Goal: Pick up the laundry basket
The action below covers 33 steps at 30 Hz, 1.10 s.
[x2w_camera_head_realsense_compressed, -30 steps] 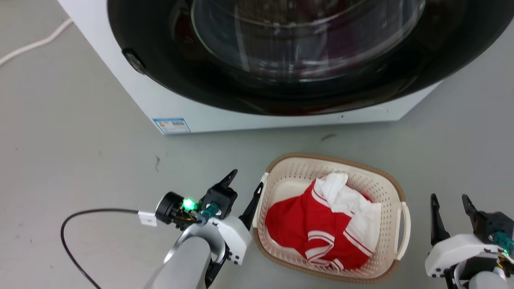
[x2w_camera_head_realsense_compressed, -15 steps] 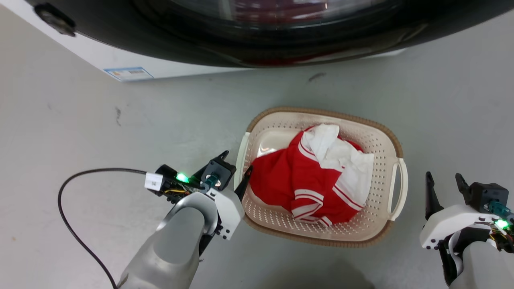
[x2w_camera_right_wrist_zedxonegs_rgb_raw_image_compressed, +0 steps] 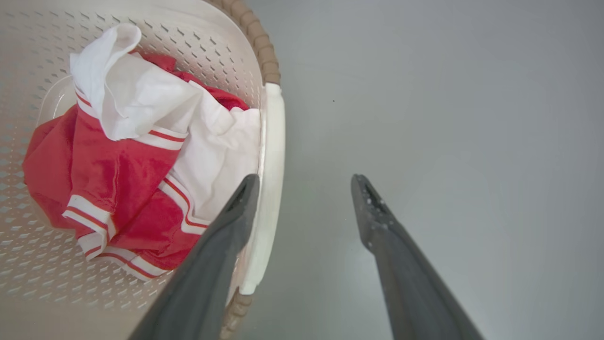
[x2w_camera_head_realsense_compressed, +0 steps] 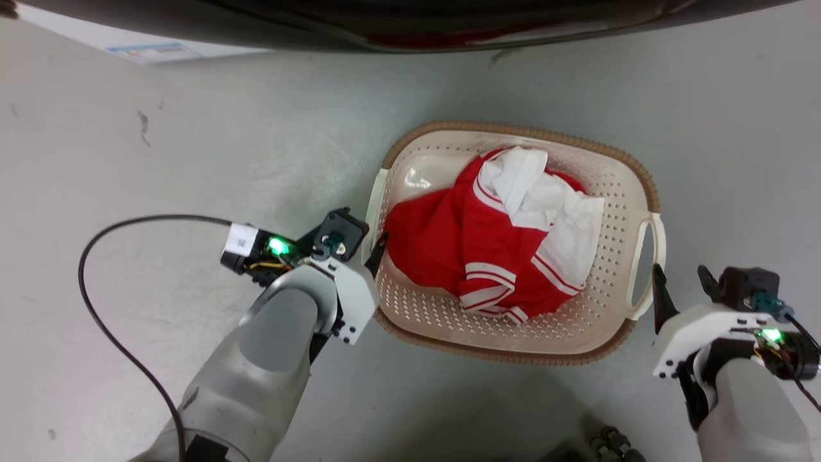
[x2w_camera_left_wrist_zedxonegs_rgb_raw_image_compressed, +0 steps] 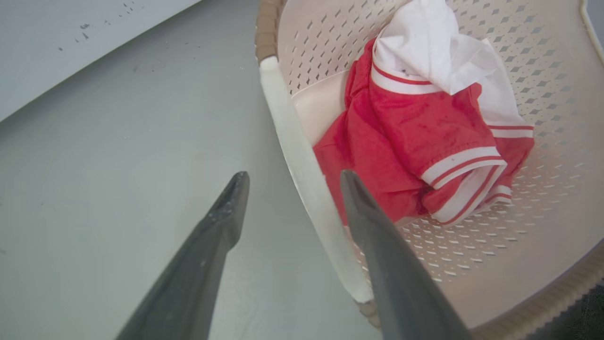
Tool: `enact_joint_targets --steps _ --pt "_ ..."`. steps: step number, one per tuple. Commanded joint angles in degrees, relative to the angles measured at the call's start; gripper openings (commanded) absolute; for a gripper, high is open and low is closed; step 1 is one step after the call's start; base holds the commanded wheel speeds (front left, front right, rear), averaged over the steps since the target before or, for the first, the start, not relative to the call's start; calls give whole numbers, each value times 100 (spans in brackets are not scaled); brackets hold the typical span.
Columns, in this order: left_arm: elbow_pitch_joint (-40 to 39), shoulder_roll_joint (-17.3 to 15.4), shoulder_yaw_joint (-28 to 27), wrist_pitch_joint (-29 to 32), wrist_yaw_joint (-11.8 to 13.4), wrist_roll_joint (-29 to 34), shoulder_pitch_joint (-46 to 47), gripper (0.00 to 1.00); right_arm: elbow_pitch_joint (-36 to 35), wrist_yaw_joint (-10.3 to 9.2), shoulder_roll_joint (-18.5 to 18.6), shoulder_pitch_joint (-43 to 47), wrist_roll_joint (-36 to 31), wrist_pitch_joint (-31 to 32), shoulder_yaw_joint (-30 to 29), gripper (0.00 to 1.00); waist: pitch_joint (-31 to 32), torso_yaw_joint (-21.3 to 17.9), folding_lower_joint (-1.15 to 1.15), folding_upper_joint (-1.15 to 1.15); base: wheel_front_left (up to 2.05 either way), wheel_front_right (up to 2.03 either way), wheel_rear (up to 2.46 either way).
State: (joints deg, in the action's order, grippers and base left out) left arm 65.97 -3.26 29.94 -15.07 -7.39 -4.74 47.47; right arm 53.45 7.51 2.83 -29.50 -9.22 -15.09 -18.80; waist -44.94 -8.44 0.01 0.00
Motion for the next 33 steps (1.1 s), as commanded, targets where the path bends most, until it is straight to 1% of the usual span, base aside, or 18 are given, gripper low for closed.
enact_joint_targets --steps 1,7,18,23,24,25,26,27,28,29,33 --pt "34 7 23 -16 -4 -11 105 100 60 -5 11 -145 1 -11 26 100 -134 3 -1 0 0 0 0" --pt "146 -24 50 -13 6 -45 358 100 318 -5 11 -474 -50 -11 132 100 -387 22 -1 0 0 0 0" --pt "309 -29 129 -9 89 -78 569 100 730 -5 12 -823 -75 -12 265 100 -625 57 -1 0 0 0 0" --pt "348 -25 168 -9 102 -94 625 100 1113 -5 10 -946 -41 -11 359 100 -672 70 -1 0 0 0 0" --pt "361 -25 173 -9 101 -100 630 100 1151 -5 12 -970 -29 -11 376 73 -676 70 -1 0 0 0 0" --pt "414 -23 186 -7 95 -109 628 100 1202 -5 17 -984 -24 -12 396 41 -677 67 -1 0 0 0 0" --pt "451 -24 209 0 91 -104 639 100 1293 -5 13 -987 6 -11 435 1 -677 72 -1 0 0 0 0" --pt "451 -24 209 0 91 -104 639 100 1293 -5 13 -987 6 -11 435 1 -677 72 -1 0 0 0 0" --pt "472 -20 237 -2 106 -81 663 30 1349 -4 8 -1001 32 -11 472 0 -679 74 -1 0 0 0 0" --pt "495 -18 253 -2 113 -82 676 0 1370 -5 12 -1026 44 -12 493 0 -680 71 -1 0 0 0 0" --pt "589 -68 319 -2 86 -102 698 0 1388 -7 32 -1029 52 -17 545 0 -663 66 -1 0 0 0 0"
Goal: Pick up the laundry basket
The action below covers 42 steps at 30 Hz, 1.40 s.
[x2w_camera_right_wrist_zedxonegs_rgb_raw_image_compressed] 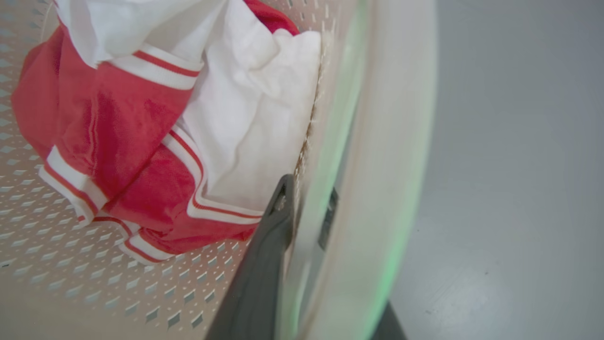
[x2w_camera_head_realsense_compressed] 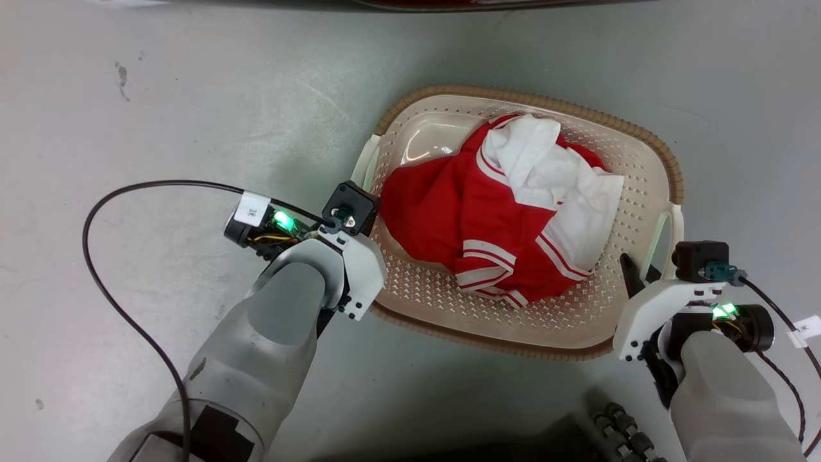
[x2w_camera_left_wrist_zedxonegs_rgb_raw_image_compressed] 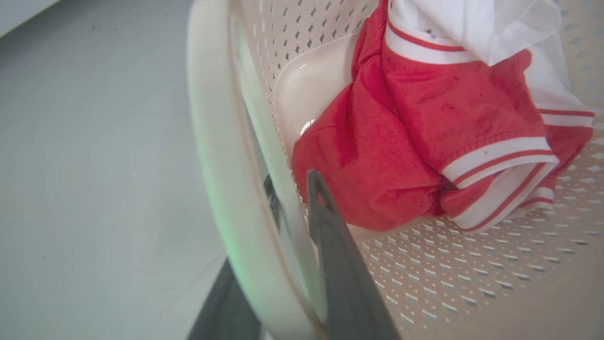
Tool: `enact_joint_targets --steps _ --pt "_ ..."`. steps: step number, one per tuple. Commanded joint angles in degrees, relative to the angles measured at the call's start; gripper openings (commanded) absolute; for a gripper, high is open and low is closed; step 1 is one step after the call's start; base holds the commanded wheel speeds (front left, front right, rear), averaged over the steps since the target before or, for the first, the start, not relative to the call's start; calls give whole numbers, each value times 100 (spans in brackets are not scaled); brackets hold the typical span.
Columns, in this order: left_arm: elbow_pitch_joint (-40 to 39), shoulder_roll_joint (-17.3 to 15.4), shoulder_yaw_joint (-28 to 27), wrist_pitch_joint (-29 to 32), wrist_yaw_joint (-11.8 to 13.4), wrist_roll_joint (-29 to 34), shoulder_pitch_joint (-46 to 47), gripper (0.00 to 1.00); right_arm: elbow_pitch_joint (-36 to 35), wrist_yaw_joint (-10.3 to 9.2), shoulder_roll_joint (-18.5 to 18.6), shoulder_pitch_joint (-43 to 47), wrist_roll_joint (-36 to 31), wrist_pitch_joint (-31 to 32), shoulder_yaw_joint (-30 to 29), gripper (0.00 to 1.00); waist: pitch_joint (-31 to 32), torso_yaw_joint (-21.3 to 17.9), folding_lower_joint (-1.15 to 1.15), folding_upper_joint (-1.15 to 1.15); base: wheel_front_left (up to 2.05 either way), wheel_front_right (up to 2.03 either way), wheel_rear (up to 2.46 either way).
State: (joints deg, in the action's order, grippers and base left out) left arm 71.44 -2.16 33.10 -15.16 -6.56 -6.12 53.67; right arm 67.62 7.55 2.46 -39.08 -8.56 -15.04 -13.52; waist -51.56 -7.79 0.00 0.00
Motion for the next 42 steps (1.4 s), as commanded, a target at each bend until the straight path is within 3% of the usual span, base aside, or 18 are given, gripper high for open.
enact_joint_targets --steps 1,10,19,26,42 --pt "78 -176 33 7 -7 21 66 0 -7 -12 77 -66 -29 -21 38 0 30 0 0 0 0 0 0" --pt "149 -127 161 70 -65 -120 -68 0 102 -13 111 15 -148 -17 46 0 288 52 0 0 0 0 0" --pt "181 -112 344 415 -104 -486 -353 0 308 -13 109 119 -303 -22 104 0 939 172 0 0 0 0 0" --pt "-50 -92 694 864 -107 -1079 -727 0 522 -12 92 274 -412 18 172 0 1655 350 0 0 0 0 0" --pt "-274 -156 1472 1921 -110 -2456 -1207 0 609 -9 64 641 -313 747 781 0 3111 827 0 0 0 0 0"
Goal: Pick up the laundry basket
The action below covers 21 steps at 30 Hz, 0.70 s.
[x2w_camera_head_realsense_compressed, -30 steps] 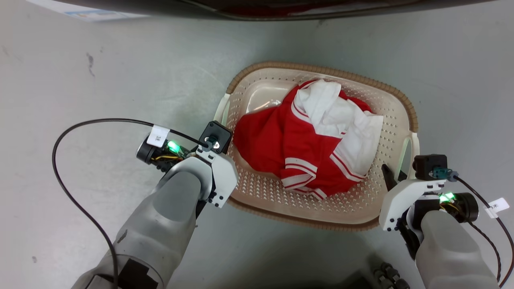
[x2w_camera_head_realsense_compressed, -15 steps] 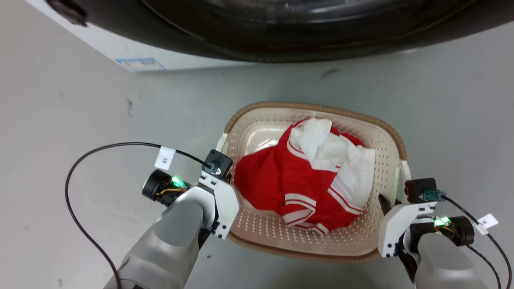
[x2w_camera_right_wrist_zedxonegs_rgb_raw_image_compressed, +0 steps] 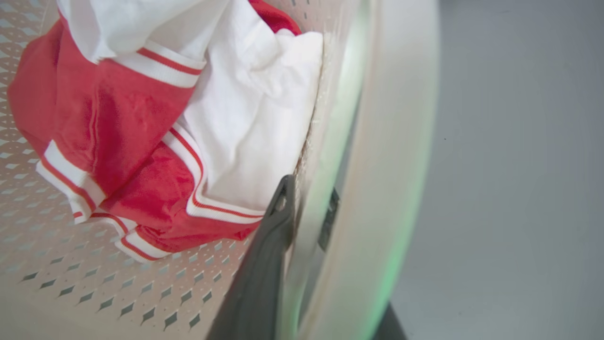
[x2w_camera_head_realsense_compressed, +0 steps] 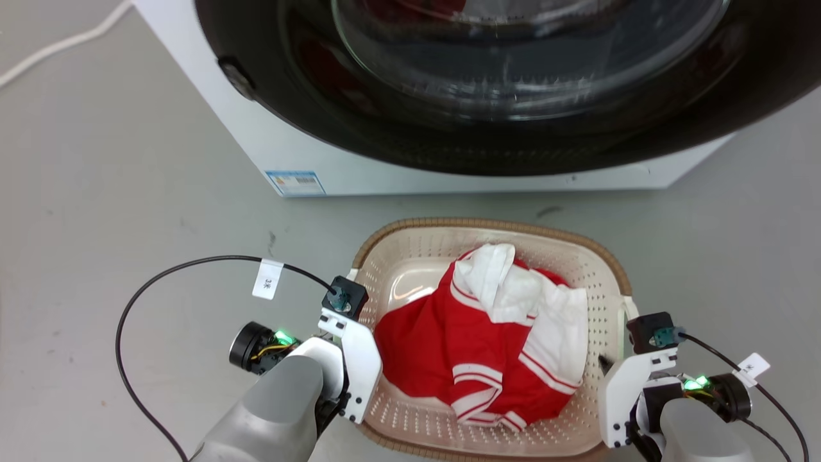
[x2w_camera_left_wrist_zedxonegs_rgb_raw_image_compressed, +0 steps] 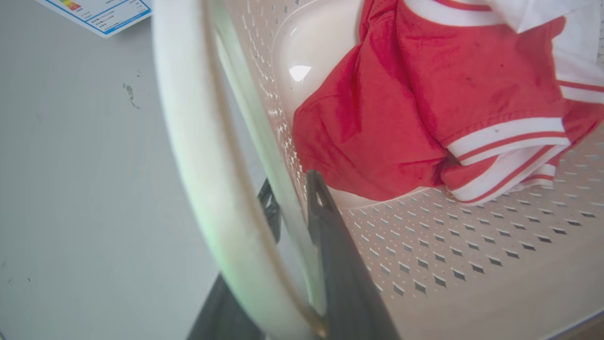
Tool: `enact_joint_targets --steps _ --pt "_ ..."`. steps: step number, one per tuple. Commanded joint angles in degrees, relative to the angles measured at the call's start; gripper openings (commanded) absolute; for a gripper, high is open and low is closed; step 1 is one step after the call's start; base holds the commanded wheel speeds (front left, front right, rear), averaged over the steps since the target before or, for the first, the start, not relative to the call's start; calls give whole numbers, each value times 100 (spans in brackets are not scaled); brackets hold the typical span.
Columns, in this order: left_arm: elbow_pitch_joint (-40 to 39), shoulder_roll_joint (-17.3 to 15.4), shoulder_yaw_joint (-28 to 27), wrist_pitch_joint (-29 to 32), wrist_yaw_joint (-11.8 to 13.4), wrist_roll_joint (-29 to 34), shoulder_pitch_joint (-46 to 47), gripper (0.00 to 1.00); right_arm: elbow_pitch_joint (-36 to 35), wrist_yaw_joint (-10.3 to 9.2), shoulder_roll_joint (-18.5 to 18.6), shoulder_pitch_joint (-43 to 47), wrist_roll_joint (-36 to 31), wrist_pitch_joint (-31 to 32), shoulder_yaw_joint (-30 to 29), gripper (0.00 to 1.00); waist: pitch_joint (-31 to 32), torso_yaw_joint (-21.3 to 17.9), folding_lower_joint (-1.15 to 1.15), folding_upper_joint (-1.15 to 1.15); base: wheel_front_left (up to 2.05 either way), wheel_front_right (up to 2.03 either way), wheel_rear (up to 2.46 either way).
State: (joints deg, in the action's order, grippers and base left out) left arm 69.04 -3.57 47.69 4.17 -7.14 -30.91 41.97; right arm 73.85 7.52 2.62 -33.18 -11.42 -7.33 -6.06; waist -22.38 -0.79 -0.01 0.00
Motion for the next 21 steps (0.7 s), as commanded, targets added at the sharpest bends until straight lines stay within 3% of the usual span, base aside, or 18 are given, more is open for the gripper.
enact_joint_targets --steps 1,21 --pt "-60 -41 68 52 -52 -56 -63 0 -11 -6 48 76 3 40 83 0 269 149 1 0 0 0 0" --pt "-562 -613 1129 1490 -45 -1562 -264 0 -2 -6 61 422 1392 1391 1648 0 1525 414 1 0 0 0 0"
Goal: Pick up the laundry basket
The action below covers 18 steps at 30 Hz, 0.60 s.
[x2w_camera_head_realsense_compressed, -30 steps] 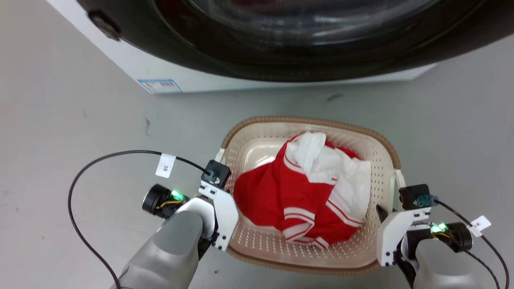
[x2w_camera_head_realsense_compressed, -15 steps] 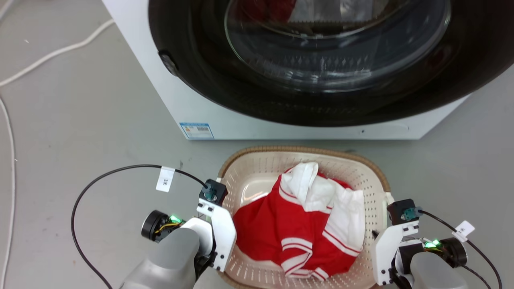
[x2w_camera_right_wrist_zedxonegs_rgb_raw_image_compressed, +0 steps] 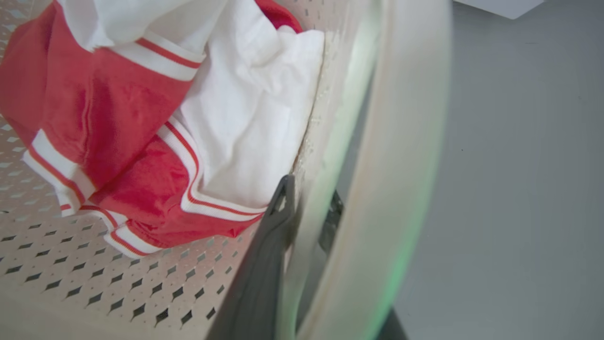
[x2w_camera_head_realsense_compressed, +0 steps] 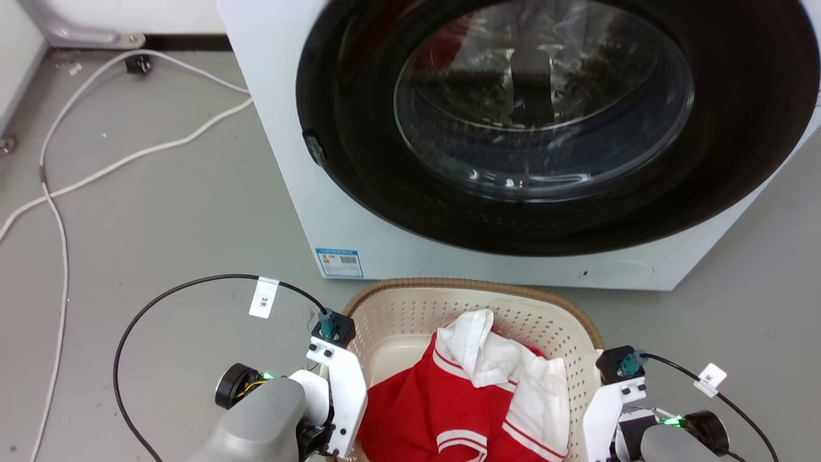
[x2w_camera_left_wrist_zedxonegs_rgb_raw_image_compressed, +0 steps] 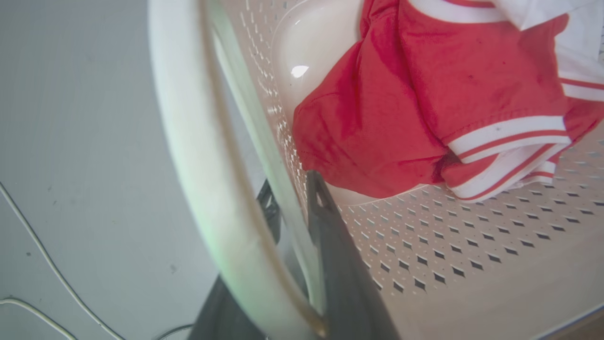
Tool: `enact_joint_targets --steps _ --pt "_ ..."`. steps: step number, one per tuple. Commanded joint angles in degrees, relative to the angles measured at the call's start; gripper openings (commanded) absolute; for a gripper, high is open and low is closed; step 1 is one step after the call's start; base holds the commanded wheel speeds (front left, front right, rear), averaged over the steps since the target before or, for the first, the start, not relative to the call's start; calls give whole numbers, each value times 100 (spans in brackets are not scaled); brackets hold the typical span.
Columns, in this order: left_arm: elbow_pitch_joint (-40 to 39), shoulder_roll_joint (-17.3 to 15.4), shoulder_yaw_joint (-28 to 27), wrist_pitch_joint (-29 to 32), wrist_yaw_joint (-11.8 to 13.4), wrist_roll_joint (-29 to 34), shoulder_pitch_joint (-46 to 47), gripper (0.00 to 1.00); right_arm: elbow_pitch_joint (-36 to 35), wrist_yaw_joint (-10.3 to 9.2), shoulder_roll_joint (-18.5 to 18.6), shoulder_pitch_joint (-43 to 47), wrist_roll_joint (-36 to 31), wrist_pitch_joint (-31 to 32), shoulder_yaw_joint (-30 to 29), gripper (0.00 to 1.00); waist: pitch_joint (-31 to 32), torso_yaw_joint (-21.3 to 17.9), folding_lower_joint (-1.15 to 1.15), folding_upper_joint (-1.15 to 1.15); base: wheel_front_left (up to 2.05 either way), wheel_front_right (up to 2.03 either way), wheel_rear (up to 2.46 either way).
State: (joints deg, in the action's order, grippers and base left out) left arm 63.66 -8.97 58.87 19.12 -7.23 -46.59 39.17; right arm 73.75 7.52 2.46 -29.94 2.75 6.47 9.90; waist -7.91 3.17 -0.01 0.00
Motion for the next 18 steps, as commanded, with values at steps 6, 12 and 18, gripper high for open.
enact_joint_targets --steps 6,12,18 --pt "-118 -122 310 279 -36 -377 -123 0 6 -5 75 158 393 307 481 0 395 62 1 0 0 0 0" --pt "-135 -193 539 500 -36 -648 -240 0 5 -5 74 224 654 449 760 0 628 99 1 0 0 0 0" --pt "-165 -265 769 594 -36 -896 -223 0 5 -6 87 262 851 612 1020 0 749 148 1 0 0 0 0"
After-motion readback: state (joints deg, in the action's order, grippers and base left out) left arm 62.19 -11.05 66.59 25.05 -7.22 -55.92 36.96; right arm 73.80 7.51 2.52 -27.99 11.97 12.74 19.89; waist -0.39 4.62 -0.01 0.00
